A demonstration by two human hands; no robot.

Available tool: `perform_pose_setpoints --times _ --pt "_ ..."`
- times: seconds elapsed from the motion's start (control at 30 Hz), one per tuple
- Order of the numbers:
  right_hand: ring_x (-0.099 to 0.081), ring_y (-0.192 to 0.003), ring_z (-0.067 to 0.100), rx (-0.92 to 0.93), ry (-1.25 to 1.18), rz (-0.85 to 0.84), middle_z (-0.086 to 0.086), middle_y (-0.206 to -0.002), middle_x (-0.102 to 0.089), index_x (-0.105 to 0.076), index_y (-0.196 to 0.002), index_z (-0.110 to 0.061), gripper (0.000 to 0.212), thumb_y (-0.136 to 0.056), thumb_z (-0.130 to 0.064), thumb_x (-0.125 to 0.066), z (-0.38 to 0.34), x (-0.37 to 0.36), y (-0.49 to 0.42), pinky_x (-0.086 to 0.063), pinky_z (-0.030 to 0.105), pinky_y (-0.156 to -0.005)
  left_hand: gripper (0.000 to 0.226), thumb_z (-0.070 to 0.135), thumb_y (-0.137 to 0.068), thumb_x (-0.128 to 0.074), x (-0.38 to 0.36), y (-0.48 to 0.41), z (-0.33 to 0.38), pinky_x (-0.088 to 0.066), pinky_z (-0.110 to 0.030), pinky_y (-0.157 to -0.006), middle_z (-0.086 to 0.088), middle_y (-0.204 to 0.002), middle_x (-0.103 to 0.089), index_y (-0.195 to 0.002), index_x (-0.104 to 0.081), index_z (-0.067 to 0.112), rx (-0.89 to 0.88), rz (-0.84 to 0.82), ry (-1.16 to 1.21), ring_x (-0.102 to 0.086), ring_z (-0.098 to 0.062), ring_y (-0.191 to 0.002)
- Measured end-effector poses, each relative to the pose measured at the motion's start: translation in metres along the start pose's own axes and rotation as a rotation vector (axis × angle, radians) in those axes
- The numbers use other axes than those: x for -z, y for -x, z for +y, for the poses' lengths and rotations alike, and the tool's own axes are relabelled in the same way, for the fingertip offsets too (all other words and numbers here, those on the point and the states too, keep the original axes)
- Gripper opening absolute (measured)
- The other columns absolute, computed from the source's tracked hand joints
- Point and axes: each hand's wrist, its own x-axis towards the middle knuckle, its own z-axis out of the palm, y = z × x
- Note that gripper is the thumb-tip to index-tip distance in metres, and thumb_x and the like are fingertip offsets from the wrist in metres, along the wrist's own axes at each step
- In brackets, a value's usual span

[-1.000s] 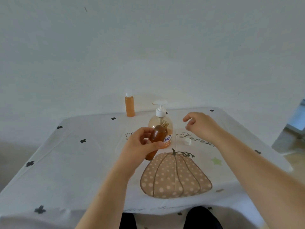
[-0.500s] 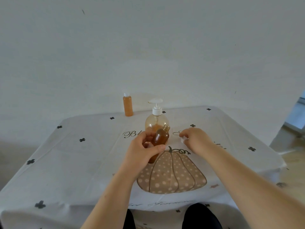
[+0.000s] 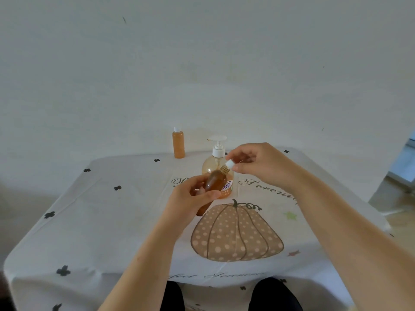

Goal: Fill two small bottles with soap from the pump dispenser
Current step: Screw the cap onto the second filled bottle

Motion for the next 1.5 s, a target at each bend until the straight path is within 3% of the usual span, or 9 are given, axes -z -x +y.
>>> perform_pose_setpoints --times 0.27,0.5,0.67,0.73,0.9,1.07,1.2,1.37,1.5 --pt "-0.072 -0.094 0.013 0.01 0.046 -0.065 0.0 -0.102 -0.076 -0.076 -0.108 -0.019 0.015 -0.093 -0.016 -0.073 -0.007 -0.009 -0.003 -0.055 0.028 -0.091 0.034 0.017 -0.083 -0.078 0.01 0.001 0.005 -0.045 -0.009 -0.058 -0.01 -0.087 -0.069 -0.111 -0.071 0.034 -0.064 -0.033 -0.065 -0.057 -0.001 -0.068" --pt "-0.059 -0.063 0.013 -0.159 0.311 -0.067 0.002 -0.073 -0.067 -0.069 -0.084 -0.01 0.054 -0.097 -0.059 -0.052 -0.012 -0.023 -0.009 -0.049 0.032 -0.074 0.035 0.016 -0.083 -0.078 0.01 0.002 -0.001 -0.042 -0.005 -0.06 0.035 -0.069 -0.062 -0.108 -0.066 0.038 -0.094 -0.064 -0.144 -0.057 0.012 -0.063" --pt "-0.068 -0.084 0.01 -0.094 0.102 -0.168 -0.002 -0.098 -0.073 -0.069 -0.112 -0.023 0.02 -0.102 -0.035 -0.058 -0.017 -0.014 -0.004 -0.054 0.023 -0.078 0.035 0.019 -0.082 -0.079 0.013 0.001 -0.002 -0.044 -0.007 -0.062 0.023 -0.077 -0.065 -0.101 -0.066 0.046 -0.094 -0.011 -0.157 -0.058 0.009 -0.067" --pt "-0.069 -0.078 0.01 -0.072 0.08 -0.173 -0.001 -0.089 -0.073 -0.07 -0.105 -0.019 0.012 -0.101 -0.027 -0.061 -0.015 -0.015 -0.006 -0.054 0.019 -0.072 0.034 0.017 -0.083 -0.078 0.014 0.001 -0.001 -0.042 -0.006 -0.059 0.022 -0.074 -0.064 -0.106 -0.068 0.041 -0.103 -0.015 -0.158 -0.056 0.009 -0.062" --pt "-0.062 -0.061 0.014 -0.138 0.283 -0.082 0.0 -0.071 -0.069 -0.067 -0.085 -0.015 0.048 -0.102 -0.054 -0.047 -0.013 -0.026 -0.012 -0.048 0.029 -0.068 0.037 0.016 -0.083 -0.078 0.014 0.001 0.001 -0.04 -0.006 -0.057 0.03 -0.064 -0.061 -0.114 -0.068 0.034 -0.113 -0.043 -0.157 -0.054 0.009 -0.057" --pt "-0.071 -0.09 0.018 -0.054 0.093 -0.171 0.003 -0.1 -0.074 -0.068 -0.114 -0.023 0.016 -0.101 -0.029 -0.06 -0.014 -0.021 -0.013 -0.054 0.026 -0.078 0.033 0.019 -0.083 -0.078 0.02 0.0 0.002 -0.038 -0.008 -0.055 0.024 -0.061 -0.058 -0.104 -0.068 0.043 -0.113 -0.018 -0.158 -0.049 0.004 -0.053" --pt "-0.069 -0.078 0.013 -0.058 0.203 -0.154 0.002 -0.09 -0.074 -0.067 -0.105 -0.015 0.016 -0.1 -0.029 -0.062 -0.009 -0.029 -0.018 -0.055 0.031 -0.081 0.035 0.019 -0.083 -0.079 0.021 0.0 0.001 -0.039 -0.01 -0.054 0.005 -0.073 -0.054 -0.095 -0.066 0.049 -0.115 -0.03 -0.165 -0.044 -0.002 -0.056" --pt "-0.067 -0.074 0.003 -0.01 0.13 -0.159 -0.004 -0.086 -0.073 -0.066 -0.102 -0.02 0.009 -0.101 -0.028 -0.061 -0.011 -0.033 -0.017 -0.054 0.025 -0.077 0.034 0.017 -0.084 -0.077 0.025 0.003 0.002 -0.045 -0.015 -0.058 0.014 -0.076 -0.068 -0.094 -0.067 0.048 -0.081 -0.021 -0.097 -0.058 -0.007 -0.069" --pt "-0.066 -0.07 0.003 -0.005 0.061 -0.059 -0.006 -0.08 -0.071 -0.062 -0.097 -0.024 0.008 -0.101 -0.031 -0.06 -0.016 -0.047 -0.019 -0.051 0.023 -0.073 0.036 0.014 -0.082 -0.079 0.029 0.0 0.0 -0.041 -0.013 -0.055 0.013 -0.066 -0.061 -0.093 -0.07 0.047 -0.121 0.077 -0.066 -0.05 -0.003 -0.058"
